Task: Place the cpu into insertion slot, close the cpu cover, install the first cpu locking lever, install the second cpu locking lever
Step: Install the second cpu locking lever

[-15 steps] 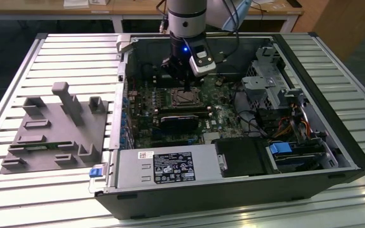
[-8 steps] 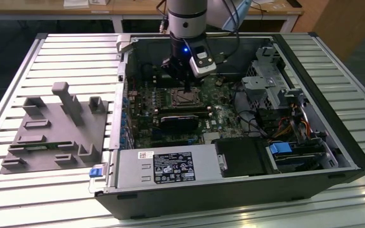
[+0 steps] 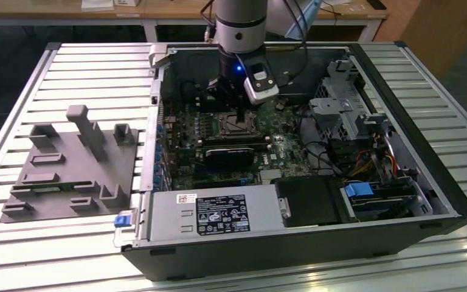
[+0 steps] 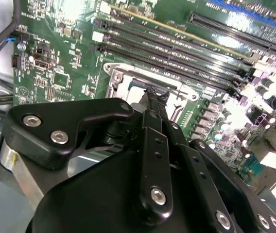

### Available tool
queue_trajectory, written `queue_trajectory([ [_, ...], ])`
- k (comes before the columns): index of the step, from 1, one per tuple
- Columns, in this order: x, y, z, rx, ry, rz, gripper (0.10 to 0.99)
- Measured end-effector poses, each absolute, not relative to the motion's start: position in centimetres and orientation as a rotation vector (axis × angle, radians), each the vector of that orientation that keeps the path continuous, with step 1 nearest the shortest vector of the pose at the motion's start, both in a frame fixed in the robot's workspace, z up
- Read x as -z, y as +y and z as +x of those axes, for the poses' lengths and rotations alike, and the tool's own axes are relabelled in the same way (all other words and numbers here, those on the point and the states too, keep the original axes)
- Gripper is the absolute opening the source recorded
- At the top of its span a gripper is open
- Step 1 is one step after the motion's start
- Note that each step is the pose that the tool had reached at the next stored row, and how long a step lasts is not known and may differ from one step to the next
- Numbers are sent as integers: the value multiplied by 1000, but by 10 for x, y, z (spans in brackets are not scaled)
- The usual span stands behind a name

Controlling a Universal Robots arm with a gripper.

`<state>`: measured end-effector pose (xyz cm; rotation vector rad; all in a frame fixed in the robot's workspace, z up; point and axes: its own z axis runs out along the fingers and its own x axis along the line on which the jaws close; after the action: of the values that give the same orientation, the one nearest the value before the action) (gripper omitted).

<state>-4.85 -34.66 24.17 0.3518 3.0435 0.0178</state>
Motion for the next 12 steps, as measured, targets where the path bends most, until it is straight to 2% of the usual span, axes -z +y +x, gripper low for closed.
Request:
queue_trajectory([
  [12,-242,-356,-48,-18,3043,352,102],
])
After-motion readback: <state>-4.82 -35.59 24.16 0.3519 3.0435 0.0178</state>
